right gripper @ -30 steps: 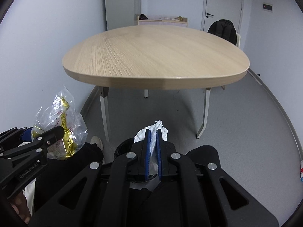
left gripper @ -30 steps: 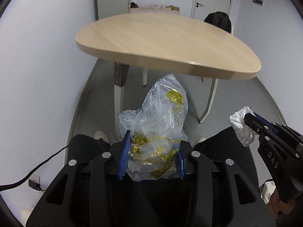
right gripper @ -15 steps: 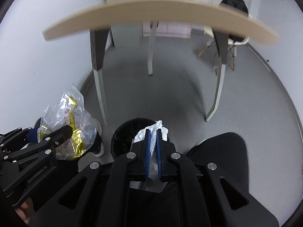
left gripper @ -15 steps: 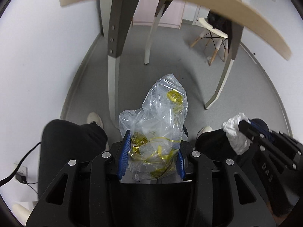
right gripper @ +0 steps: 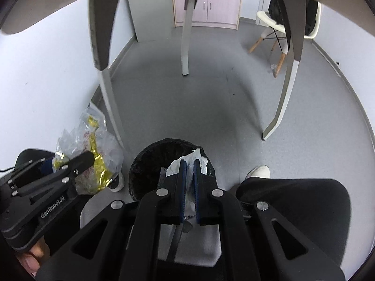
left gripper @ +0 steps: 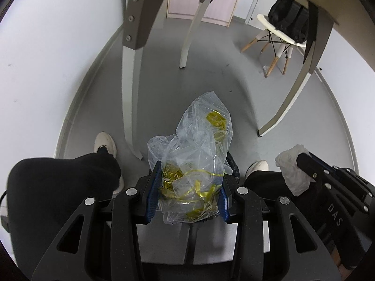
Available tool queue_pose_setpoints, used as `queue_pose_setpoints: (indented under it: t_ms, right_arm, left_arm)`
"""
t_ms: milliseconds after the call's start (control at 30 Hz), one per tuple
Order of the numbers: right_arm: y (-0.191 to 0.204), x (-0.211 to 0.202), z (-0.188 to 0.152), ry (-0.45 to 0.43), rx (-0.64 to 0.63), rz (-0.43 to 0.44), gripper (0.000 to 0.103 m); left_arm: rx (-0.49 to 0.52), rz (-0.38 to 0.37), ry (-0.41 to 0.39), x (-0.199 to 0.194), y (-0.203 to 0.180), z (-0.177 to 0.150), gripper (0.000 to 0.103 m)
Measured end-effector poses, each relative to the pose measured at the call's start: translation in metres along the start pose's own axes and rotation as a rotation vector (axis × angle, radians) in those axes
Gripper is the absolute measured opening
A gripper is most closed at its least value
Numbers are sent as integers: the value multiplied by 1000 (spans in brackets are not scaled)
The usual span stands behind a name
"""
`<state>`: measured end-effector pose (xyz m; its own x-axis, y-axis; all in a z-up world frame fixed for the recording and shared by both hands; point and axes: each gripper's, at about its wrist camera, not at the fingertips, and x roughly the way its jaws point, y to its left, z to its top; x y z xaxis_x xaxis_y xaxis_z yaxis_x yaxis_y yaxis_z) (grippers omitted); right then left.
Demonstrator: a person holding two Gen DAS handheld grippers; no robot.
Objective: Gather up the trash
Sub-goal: 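Lift the tissue and clear bag and carry both down over the bin, then open the left tool to drop the bag while the right tool drops the tissue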
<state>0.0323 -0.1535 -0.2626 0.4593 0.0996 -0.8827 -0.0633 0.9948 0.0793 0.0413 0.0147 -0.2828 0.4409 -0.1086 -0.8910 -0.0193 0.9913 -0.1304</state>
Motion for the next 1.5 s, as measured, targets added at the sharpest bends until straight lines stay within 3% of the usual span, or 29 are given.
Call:
queue_pose_setpoints:
  t_ms: [533, 867, 1033, 1100, 1400, 1500]
  right_arm:
    - [-15, 52, 8, 53, 36, -36, 5]
    - [-41, 66, 9, 85, 90, -74, 5]
    - [-50, 66, 6, 90, 113, -79, 5]
    - [-52, 66, 5, 93, 121, -80, 5]
    - [-43, 69, 9, 98, 111, -67, 6]
    - [-38, 70, 11, 98, 103, -53, 6]
  left_arm:
    - [42, 49, 93, 77, -16, 9, 40]
    - [68, 31, 133, 99, -35, 4, 41]
    - [84, 64, 126, 101, -41, 3, 59]
    - [86, 82, 127, 102, -42, 3, 74]
    - [96, 112, 72, 87, -23, 8, 97]
    - [91, 118, 66, 82, -9, 10, 97]
